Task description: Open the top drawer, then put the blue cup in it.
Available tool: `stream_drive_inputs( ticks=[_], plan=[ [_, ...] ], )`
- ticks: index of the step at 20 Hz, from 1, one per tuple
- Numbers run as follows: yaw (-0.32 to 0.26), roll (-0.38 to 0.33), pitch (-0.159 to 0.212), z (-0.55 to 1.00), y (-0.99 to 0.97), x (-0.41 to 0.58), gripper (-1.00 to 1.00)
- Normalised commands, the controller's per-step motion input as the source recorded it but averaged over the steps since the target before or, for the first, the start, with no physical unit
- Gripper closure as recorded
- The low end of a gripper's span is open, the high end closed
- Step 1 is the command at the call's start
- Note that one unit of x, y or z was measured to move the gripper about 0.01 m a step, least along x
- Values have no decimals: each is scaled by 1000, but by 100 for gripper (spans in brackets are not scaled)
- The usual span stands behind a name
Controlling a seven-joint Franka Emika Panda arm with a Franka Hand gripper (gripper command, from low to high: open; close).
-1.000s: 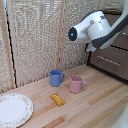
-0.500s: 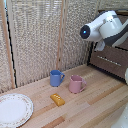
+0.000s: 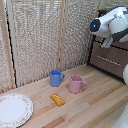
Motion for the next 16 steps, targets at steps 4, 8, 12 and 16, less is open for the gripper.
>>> stream_drive_inputs(
  ticks=[4, 8, 12, 16],
  plan=[
    [54, 33, 0, -56, -15, -5, 100],
    [54, 101, 36, -25, 24, 0, 100],
    [33, 65, 26, -85, 161, 0, 100],
    [60, 39, 10, -99, 330, 0, 100]
  ],
)
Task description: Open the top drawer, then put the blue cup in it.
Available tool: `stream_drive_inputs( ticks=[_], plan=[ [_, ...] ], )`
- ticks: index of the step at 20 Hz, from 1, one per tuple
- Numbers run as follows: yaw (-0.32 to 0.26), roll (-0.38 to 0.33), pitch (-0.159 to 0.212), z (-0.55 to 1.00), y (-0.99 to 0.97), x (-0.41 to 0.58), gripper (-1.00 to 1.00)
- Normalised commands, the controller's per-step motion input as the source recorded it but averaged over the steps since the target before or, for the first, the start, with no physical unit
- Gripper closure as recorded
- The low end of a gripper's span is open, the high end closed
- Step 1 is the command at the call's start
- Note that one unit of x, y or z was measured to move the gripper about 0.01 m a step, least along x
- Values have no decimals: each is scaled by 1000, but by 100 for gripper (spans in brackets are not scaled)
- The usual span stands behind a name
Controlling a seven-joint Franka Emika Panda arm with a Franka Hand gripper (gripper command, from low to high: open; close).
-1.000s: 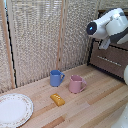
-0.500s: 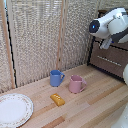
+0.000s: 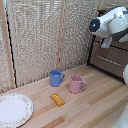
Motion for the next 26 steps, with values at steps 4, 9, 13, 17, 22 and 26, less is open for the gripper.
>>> stream_drive_inputs(
  ticks=[4, 9, 13, 17, 22, 26],
  plan=[
    [87, 24, 37, -50, 660, 259, 100],
    [-48, 0, 4, -81, 922, 355, 100],
    [-72, 7, 29, -39, 906, 283, 100],
    [-83, 9, 36, -1, 884, 231, 100],
    [-80, -3, 31, 0, 781, 165, 100],
    [-20, -7, 9, -23, 96, 34, -100]
  ],
)
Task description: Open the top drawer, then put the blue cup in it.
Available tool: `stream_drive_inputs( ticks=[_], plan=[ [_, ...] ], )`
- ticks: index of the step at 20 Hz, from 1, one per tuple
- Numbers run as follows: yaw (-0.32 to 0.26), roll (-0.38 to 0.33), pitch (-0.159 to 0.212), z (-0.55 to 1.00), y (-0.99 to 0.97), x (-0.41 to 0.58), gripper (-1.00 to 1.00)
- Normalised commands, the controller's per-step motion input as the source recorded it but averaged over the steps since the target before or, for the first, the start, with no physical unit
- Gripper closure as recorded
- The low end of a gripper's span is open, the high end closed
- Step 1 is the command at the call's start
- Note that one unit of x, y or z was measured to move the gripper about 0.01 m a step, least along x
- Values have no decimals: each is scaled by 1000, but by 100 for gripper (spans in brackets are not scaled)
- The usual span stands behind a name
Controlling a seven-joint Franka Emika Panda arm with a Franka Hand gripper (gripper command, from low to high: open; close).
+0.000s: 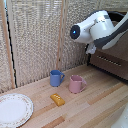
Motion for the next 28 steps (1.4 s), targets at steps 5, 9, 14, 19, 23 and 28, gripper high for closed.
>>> stream_drive_inputs(
  ticks=[5, 9, 14, 19, 23, 28],
  plan=[
    [94, 46, 4, 119, 189, 0, -100],
    [53, 285, -29, 274, 451, 0, -100],
    [-20, 304, -54, 204, 585, 16, -100],
    [-159, 275, -8, 220, 396, 136, -100],
    [-215, 234, 0, 144, 119, 303, -100],
    [-192, 270, 10, 49, 116, 387, -100]
  ],
)
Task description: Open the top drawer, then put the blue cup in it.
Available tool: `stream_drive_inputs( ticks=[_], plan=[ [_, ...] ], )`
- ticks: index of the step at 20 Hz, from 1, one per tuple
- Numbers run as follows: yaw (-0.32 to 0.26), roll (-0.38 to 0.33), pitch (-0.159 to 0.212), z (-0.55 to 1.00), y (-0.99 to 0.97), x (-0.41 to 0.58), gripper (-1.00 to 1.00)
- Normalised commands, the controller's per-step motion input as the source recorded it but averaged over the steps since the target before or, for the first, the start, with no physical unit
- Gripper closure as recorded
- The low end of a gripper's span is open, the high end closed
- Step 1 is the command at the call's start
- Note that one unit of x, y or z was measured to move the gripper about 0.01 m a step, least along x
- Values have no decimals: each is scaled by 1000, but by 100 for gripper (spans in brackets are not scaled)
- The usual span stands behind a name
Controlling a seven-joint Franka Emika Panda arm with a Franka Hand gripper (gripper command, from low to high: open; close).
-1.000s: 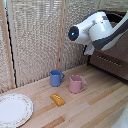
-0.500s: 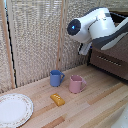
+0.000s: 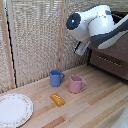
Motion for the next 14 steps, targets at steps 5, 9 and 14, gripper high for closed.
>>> stream_drive_inputs(
  ticks=[5, 9, 14],
  plan=[
    [-155, 309, 29, 0, 153, 482, -100],
    [-138, 333, 54, 0, 201, 512, -100],
    [-151, 336, 60, 0, 195, 477, -100]
  ],
)
